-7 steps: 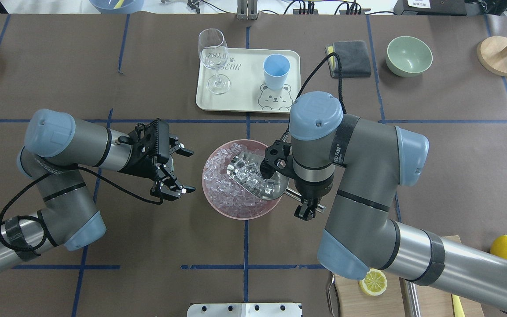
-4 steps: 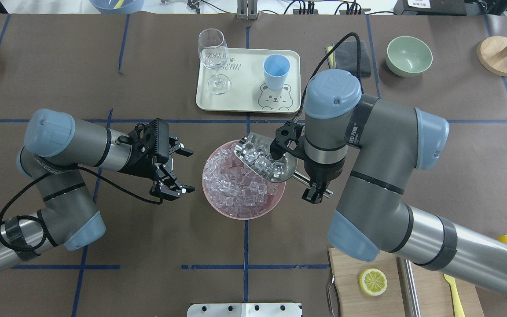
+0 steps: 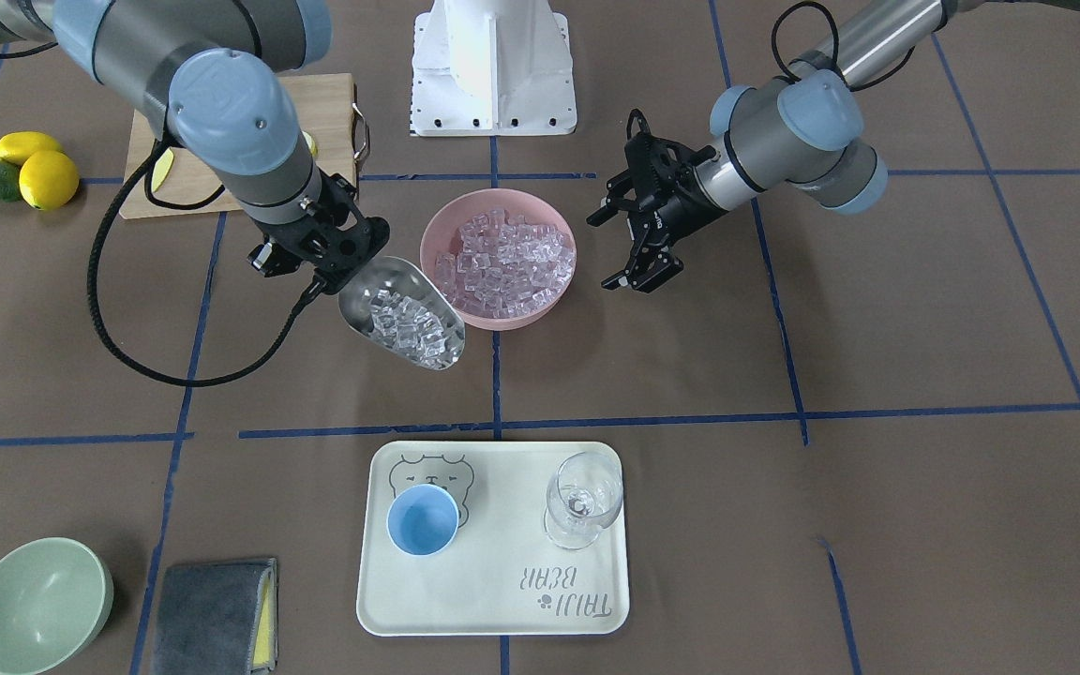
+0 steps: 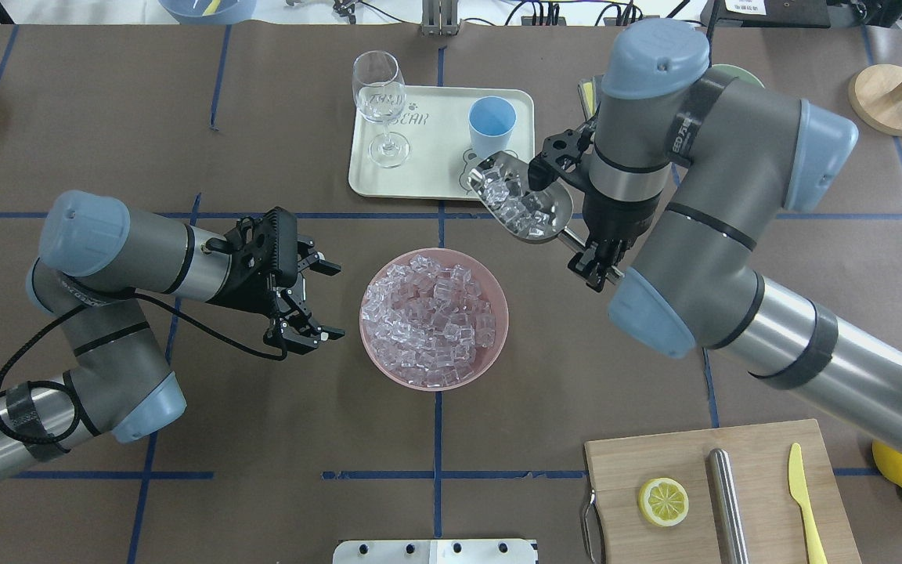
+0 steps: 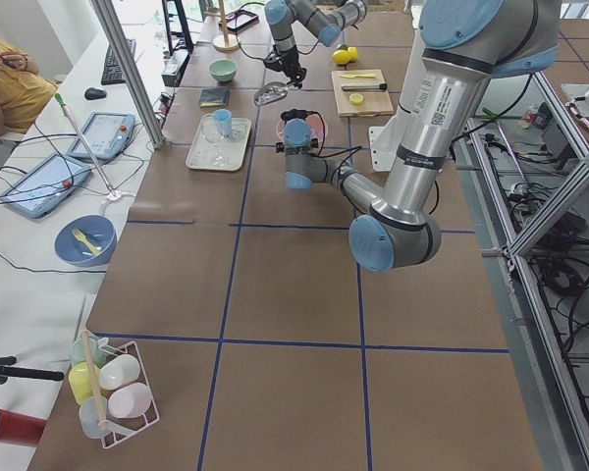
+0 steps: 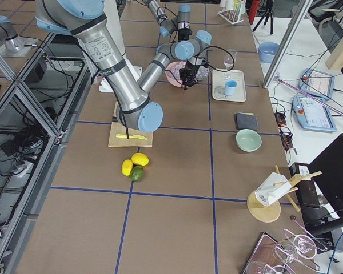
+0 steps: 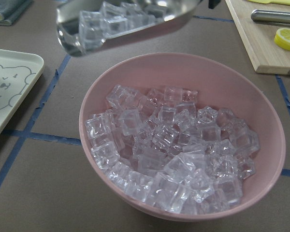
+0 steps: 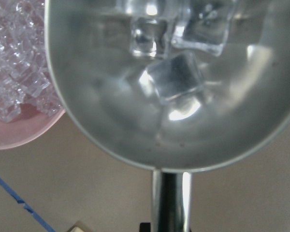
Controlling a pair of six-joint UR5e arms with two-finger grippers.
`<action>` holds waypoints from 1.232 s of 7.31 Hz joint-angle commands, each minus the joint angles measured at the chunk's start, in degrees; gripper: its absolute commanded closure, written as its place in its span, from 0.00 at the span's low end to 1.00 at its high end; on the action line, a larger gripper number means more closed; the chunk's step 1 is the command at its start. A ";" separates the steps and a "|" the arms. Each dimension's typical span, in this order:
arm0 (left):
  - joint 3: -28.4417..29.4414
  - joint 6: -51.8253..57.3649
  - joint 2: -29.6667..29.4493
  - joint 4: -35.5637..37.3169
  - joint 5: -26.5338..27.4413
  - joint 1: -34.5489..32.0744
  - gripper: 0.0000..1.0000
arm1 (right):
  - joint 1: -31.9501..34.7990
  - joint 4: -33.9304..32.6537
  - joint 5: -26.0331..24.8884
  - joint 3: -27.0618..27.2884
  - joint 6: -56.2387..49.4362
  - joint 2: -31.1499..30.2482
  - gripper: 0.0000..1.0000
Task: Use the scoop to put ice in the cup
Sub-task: 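Lift the loaded scoop out of the bowl and carry it to the light-blue cup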
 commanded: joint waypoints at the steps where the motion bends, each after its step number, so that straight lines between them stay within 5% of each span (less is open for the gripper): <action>1: 0.00 0.00 0.01 0.00 -0.07 -0.15 0.00 | 4.05 0.27 0.61 -12.37 -0.87 7.04 1.00; 5: 0.09 0.00 0.01 0.00 0.02 -0.33 0.00 | 6.61 0.00 -3.77 -25.68 -3.85 15.42 1.00; 9: 0.09 0.00 0.09 0.00 0.11 -0.24 0.00 | 6.53 -11.06 -8.88 -28.68 -11.68 20.96 1.00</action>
